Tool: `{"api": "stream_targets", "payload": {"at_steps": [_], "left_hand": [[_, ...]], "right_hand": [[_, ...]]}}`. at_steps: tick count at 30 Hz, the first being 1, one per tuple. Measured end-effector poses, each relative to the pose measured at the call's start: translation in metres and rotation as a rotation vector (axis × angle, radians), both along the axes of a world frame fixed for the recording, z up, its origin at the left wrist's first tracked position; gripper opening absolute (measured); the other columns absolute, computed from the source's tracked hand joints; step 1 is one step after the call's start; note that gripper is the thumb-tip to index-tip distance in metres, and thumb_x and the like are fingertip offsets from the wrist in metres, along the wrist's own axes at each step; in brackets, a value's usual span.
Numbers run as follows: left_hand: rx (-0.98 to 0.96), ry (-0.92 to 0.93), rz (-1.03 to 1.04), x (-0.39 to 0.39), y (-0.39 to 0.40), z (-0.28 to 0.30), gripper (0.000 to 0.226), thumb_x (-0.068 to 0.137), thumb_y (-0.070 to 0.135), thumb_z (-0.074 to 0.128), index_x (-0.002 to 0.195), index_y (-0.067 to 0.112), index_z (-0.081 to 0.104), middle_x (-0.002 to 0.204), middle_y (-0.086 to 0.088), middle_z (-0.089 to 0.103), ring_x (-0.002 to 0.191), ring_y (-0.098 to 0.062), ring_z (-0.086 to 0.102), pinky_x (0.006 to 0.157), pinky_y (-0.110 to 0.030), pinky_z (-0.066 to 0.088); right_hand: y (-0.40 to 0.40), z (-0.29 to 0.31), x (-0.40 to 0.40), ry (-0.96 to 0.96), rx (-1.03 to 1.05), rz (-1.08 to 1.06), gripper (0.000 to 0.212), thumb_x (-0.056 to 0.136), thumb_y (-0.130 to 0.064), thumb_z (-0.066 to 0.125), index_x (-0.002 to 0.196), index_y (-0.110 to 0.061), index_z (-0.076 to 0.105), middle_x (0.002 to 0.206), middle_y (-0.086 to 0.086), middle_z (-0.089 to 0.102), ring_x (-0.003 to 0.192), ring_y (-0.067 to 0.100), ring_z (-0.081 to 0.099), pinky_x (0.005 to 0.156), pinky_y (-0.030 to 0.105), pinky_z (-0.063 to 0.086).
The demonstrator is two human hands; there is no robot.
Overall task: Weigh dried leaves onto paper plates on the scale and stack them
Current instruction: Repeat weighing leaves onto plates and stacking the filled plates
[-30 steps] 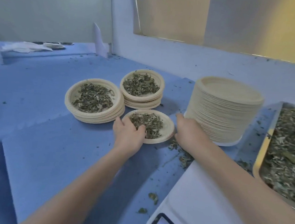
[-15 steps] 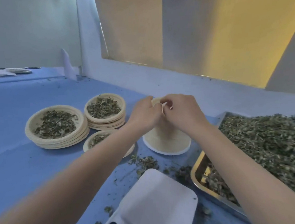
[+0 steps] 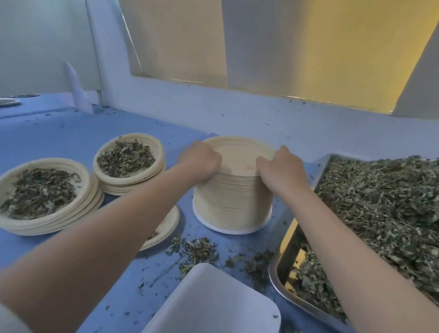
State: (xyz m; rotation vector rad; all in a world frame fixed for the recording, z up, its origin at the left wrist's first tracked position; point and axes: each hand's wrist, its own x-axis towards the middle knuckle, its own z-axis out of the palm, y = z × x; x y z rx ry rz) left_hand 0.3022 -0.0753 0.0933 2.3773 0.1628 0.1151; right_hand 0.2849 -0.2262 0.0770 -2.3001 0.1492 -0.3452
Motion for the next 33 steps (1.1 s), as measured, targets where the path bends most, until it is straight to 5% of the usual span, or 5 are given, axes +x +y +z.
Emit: {"api": "stream_targets", "payload": {"at_steps": [4,13,20,26,33], "left_hand": [[-0.036,-0.033,-0.002,-0.002,-0.001,0.009,0.034,0.092,0.001,0.031,0.123,-0.007,0.046,0.127,-0.023,0.049,0.119,-0.036,0.046,0.091,-0.035,0.038],[-0.21,-0.168,-0.114,-0.047,0.006,0.042,0.024,0.094,-0.001,0.027,0.099,0.022,0.032,0.081,0.007,0.027,0.069,-0.008,0.029,0.065,-0.022,0.03],[-0.287,-0.236,-0.174,-0.142,0.029,0.018,0.067,0.088,-0.003,0.034,0.147,0.026,0.02,0.144,-0.015,0.034,0.072,-0.021,0.053,0.043,-0.014,0.037],[-0.412,-0.226,-0.093,-0.201,0.041,-0.061,0.073,0.083,-0.007,0.038,0.148,0.023,0.023,0.15,0.0,0.028,0.136,-0.023,0.03,0.104,-0.039,0.038],[-0.428,-0.155,-0.037,-0.222,0.043,-0.107,0.068,0.086,-0.003,0.039,0.147,0.021,0.022,0.145,0.006,0.035,0.128,-0.019,0.039,0.093,-0.027,0.034]], "right_hand": [[0.002,0.009,-0.001,-0.086,-0.024,-0.002,0.068,0.093,-0.021,0.04,0.15,-0.003,0.006,0.078,-0.001,0.047,0.06,0.012,0.047,0.043,0.025,0.028],[0.005,0.033,-0.037,-0.166,0.004,0.016,0.058,0.094,-0.019,0.033,0.149,-0.006,0.019,0.102,0.008,0.051,0.088,0.028,0.054,0.055,0.028,0.035],[0.01,0.002,-0.132,-0.267,0.006,0.091,0.055,0.092,-0.023,0.036,0.145,-0.014,0.026,0.13,0.012,0.05,0.097,0.017,0.047,0.08,0.032,0.04],[0.026,-0.062,-0.192,-0.08,-0.069,0.151,0.033,0.087,-0.017,0.042,0.118,-0.009,0.044,0.111,0.009,0.053,0.105,0.028,0.05,0.079,0.032,0.037],[0.028,-0.09,-0.209,-0.066,-0.321,0.139,0.02,0.085,-0.022,0.042,0.102,-0.012,0.038,0.097,-0.001,0.04,0.103,0.024,0.039,0.096,0.037,0.028]]}}
